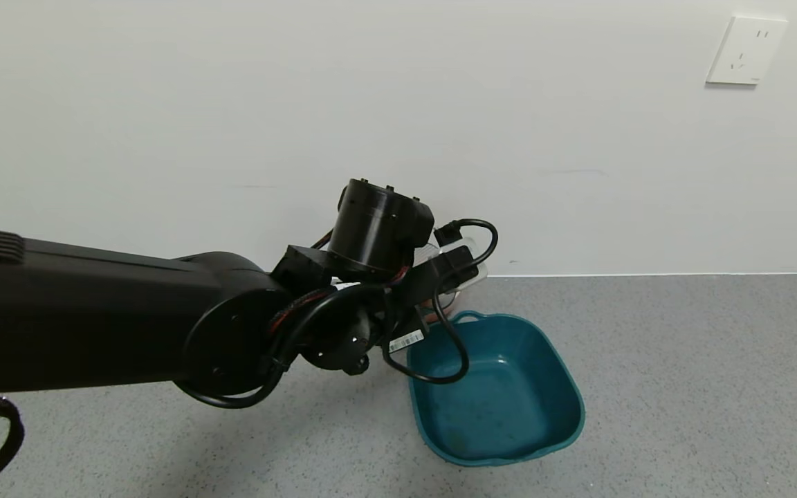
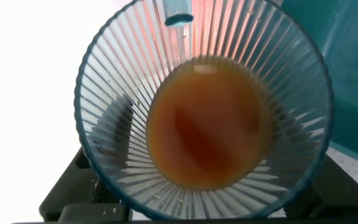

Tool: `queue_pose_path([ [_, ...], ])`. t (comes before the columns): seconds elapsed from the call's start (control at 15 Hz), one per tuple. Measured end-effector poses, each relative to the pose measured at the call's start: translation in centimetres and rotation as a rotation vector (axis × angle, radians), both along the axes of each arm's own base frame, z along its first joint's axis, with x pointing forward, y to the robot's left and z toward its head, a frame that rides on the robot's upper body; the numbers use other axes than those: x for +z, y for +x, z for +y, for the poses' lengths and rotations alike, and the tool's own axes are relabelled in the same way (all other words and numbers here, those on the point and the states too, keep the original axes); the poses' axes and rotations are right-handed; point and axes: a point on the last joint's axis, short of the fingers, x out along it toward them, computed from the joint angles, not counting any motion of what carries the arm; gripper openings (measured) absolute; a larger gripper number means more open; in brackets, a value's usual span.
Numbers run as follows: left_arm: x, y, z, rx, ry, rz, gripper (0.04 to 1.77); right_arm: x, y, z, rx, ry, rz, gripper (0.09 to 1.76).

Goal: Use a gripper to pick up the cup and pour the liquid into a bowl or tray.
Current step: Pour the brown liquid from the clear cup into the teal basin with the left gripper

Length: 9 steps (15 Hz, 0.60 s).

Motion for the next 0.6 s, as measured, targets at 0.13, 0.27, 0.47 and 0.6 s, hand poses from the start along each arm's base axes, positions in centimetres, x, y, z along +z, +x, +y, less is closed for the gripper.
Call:
queue_pose_path([
  [0.13, -0.5, 0.1, -0.6, -0.004, 0.056, -0.013, 1.33, 0.0, 0.0, 0.0, 0.001, 0.0, 0.0, 1.71],
  [0.27, -0.8, 0.2, -1.0, 0.006, 0.121, -0.03, 1.33, 0.0, 0.0, 0.0, 0.0, 0.0, 0.0, 1.71],
  [0.47, -1.2, -0.1, -1.7, 0.018, 0.195, -0.051, 1.33, 0.0, 0.0, 0.0, 0.0, 0.0, 0.0, 1.71],
  [0.6, -1.7, -0.5, -2.4, 0.018, 0.232, -0.057, 1.33, 0.0, 0.0, 0.0, 0.0, 0.0, 0.0, 1.71],
])
